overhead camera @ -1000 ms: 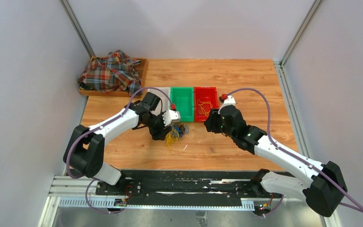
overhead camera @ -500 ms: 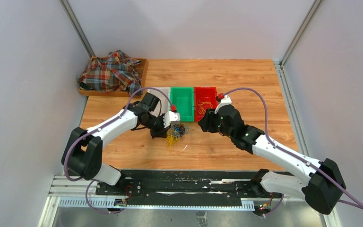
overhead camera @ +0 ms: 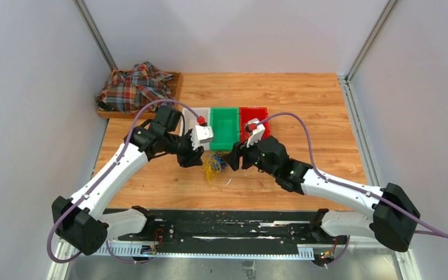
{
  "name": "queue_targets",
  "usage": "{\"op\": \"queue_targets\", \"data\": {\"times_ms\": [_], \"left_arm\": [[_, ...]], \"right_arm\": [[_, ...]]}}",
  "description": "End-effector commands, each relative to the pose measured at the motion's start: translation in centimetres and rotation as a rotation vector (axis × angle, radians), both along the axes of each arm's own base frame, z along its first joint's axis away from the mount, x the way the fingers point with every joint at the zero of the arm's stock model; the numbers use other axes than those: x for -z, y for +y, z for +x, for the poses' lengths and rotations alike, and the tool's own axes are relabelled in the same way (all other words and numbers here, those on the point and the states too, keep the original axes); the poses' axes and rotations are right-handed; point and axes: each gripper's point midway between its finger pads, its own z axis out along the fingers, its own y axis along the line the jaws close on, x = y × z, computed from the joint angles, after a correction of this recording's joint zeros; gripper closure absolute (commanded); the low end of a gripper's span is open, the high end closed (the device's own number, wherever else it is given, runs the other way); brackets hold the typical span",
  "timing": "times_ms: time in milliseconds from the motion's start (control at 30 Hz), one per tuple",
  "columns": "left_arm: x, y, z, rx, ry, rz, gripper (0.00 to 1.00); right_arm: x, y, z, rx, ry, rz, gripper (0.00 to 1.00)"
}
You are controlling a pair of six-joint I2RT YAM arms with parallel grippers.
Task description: Untangle the cables
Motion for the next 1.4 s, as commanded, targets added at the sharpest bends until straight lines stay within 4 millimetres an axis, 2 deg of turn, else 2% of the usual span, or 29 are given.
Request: {"op": "queue_targets", "data": {"times_ms": [0, 67, 167, 233, 500, 667, 833, 900, 1000, 1033, 1067, 1200, 1367], "left_arm": [[4.8, 1.9, -1.3, -0.023, 0.101, 0.121, 0.47], [6.9, 2.4, -0.7, -0.037, 0.118, 0.172, 0.42], [9.4, 2.4, 0.1, -0.007, 0.110, 0.200, 0.42], [10.4, 1.9, 0.4, 0.037, 0.099, 0.186, 0.43], [11.8, 1.2, 2.2, 0.183, -0.018, 0.172, 0.43], [12.3, 1.1, 2.2, 0.270, -0.072, 0.167, 0.45], [13.8, 0.9, 3.0, 0.253, -0.083, 0.173, 0.54], [14.2, 0.7, 3.2, 0.229, -0.075, 0.160, 0.62], [13.8, 0.5, 3.0, 0.199, -0.041, 0.148, 0.83], [13.3, 0.6, 2.9, 0.185, -0.038, 0.151, 0.92], [12.7, 0.9, 3.0, 0.165, -0.047, 0.159, 0.98], [9.2, 2.1, 3.6, 0.065, -0.108, 0.187, 0.99], [6.2, 2.7, 2.2, -0.031, -0.050, 0.167, 0.99]], "right_arm": [[-1.0, 0.5, 0.8, 0.011, -0.053, 0.000, 0.36], [-0.3, 0.2, 0.8, 0.028, -0.030, -0.011, 0.36], [0.4, -0.5, 0.5, 0.046, -0.007, -0.023, 0.36], [0.5, -1.0, 0.3, 0.061, -0.003, -0.017, 0.38], [0.8, -2.6, -0.7, 0.084, 0.017, 0.001, 0.43], [1.5, -2.8, -1.1, 0.083, 0.042, 0.000, 0.47], [1.5, -2.5, -1.1, 0.079, 0.048, 0.002, 0.51], [1.3, -2.4, -1.1, 0.076, 0.050, 0.007, 0.52], [1.2, -2.2, -1.1, 0.072, 0.050, 0.011, 0.53], [1.1, -2.2, -1.0, 0.070, 0.045, 0.010, 0.53], [0.9, -2.1, -0.9, 0.070, 0.039, 0.012, 0.53], [0.4, -1.8, -0.6, 0.065, 0.014, 0.025, 0.53], [0.1, -0.8, 0.0, 0.057, 0.001, 0.043, 0.53]]}}
